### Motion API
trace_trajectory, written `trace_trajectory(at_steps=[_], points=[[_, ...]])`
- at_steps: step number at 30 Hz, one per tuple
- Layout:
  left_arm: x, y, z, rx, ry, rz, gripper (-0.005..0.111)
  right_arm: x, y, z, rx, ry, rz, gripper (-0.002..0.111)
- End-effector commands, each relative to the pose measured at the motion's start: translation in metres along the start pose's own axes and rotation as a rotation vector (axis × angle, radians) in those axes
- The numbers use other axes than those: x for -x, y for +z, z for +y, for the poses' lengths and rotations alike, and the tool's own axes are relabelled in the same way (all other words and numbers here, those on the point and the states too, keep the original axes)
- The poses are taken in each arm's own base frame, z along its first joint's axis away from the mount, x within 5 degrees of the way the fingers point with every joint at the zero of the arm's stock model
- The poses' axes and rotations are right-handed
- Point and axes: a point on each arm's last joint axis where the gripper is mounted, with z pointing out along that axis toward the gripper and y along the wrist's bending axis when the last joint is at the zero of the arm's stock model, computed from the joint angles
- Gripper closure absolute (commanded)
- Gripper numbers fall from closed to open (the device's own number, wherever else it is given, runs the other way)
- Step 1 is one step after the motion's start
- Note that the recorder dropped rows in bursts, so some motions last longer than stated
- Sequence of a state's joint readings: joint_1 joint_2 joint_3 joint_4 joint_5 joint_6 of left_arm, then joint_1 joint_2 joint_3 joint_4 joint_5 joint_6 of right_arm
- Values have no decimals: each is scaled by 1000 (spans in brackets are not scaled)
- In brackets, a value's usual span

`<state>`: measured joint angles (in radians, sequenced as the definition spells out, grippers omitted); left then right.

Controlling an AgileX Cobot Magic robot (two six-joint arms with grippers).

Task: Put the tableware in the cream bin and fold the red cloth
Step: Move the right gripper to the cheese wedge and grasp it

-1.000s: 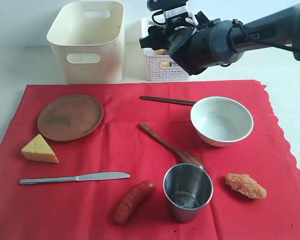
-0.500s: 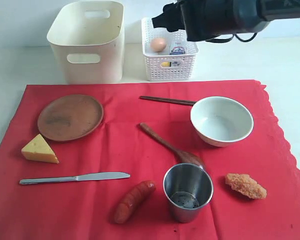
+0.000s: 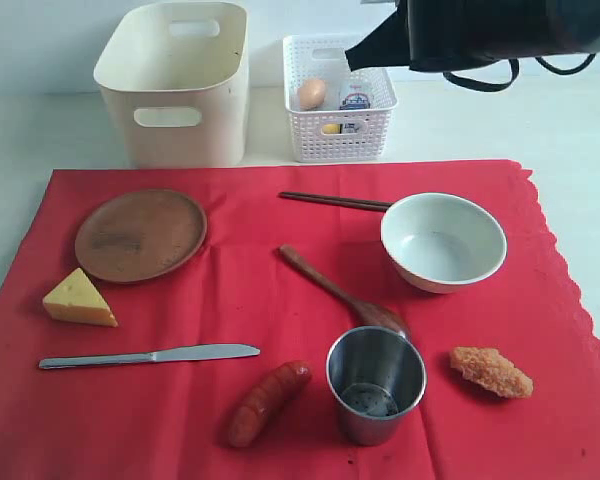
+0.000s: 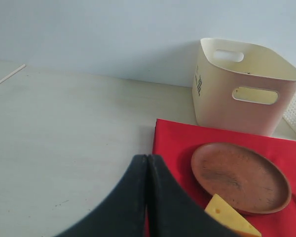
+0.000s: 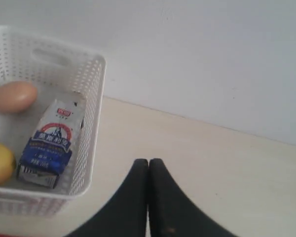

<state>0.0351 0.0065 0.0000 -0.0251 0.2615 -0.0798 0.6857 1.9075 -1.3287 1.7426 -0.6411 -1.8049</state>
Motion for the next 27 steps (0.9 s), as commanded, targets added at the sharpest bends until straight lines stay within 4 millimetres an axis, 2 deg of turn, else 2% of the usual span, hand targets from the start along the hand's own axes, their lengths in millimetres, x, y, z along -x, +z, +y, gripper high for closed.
trace_trajectory(at_steps=[1,4,7,9,14,18,22,27], points=[[1,0,0,0,-7,-10,105,-10,-25,21,90,-147,-10,108],[1,0,0,0,-7,-10,105,-17,-48,51,279,-209,-54,108],[1,0,0,0,-7,-10,105,-19,-61,74,462,-227,-92,108],[1,0,0,0,-7,-10,105,-19,-73,91,643,-230,-134,108],[1,0,0,0,-7,-10,105,-18,-101,117,1002,-135,-164,108],[1,0,0,0,-7,-10,105,-23,-111,123,1140,-118,-104,108],[1,0,0,0,-7,-10,105,-35,-117,129,1176,-188,-1,108],[1,0,0,0,-7,-10,105,-54,-127,162,1207,-313,61,108]])
